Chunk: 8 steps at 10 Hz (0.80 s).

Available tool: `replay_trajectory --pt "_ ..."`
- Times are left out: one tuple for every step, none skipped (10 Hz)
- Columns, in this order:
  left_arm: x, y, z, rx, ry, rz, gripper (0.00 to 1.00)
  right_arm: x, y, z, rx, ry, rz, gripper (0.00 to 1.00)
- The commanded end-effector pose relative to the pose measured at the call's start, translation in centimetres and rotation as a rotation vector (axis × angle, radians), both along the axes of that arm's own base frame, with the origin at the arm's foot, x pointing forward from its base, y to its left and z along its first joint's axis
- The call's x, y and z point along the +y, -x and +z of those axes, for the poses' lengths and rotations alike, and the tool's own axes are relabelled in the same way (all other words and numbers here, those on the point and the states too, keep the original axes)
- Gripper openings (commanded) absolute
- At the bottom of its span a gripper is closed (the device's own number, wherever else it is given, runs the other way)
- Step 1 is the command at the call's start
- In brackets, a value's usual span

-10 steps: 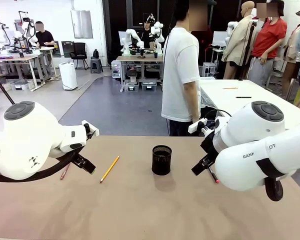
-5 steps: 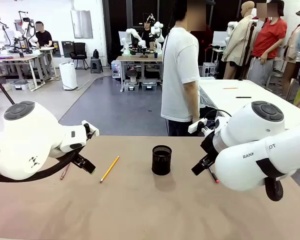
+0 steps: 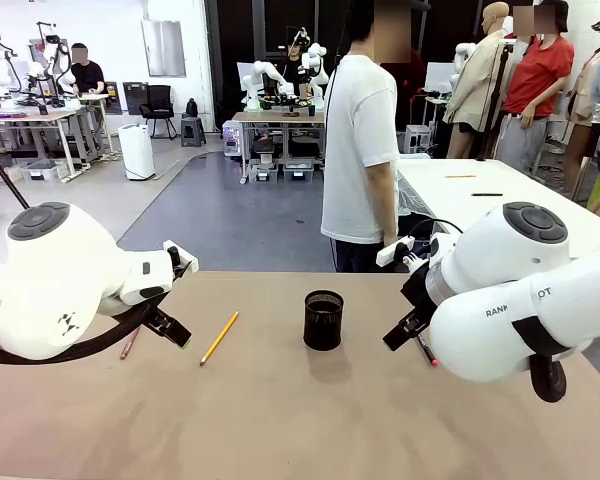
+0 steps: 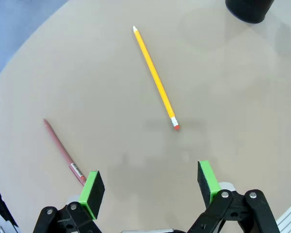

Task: Place the pens into the pen holder.
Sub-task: Pick up a writing instrument from the table and place it into the Pen holder.

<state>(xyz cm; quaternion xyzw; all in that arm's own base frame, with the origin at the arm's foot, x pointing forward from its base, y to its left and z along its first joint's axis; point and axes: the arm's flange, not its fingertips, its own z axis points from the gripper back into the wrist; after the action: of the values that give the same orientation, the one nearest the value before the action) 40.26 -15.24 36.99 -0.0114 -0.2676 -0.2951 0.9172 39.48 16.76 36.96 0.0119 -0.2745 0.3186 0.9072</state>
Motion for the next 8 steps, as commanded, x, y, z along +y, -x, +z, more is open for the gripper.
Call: replay_trajectory --pt "0.0 0.1 0.4 0.057 0.015 -0.041 1.00 0.6 0.2 0.1 0.028 -0.026 0.039 1.00" --pt "-0.1 0.3 0.8 0.110 0.027 -0.090 1.00 1.0 0.4 0.4 0.040 -0.046 0.062 1.00" --pt "-0.1 0.1 1.3 0.143 0.029 -0.121 1.00 1.1 0.2 0.7 0.052 -0.069 0.081 1.00" --pt "-0.1 0.2 1.9 0.171 0.060 -0.155 1.00 1.2 0.3 1.5 0.073 -0.107 0.107 1.00" --pt "0.0 0.3 2.7 0.191 0.104 -0.182 1.00 1.1 0.2 2.5 0.096 -0.148 0.127 1.00" --pt "0.6 0.5 4.0 0.247 0.167 -0.207 1.00 0.9 0.4 3.7 0.121 -0.182 0.153 1.00" --pt "1.1 0.6 5.0 0.214 0.225 -0.278 1.00 0.5 0.3 5.2 0.125 -0.191 0.190 1.00" --pt "1.7 0.8 6.2 0.193 0.274 -0.330 1.00 0.0 0.3 6.7 0.120 -0.212 0.217 1.00"
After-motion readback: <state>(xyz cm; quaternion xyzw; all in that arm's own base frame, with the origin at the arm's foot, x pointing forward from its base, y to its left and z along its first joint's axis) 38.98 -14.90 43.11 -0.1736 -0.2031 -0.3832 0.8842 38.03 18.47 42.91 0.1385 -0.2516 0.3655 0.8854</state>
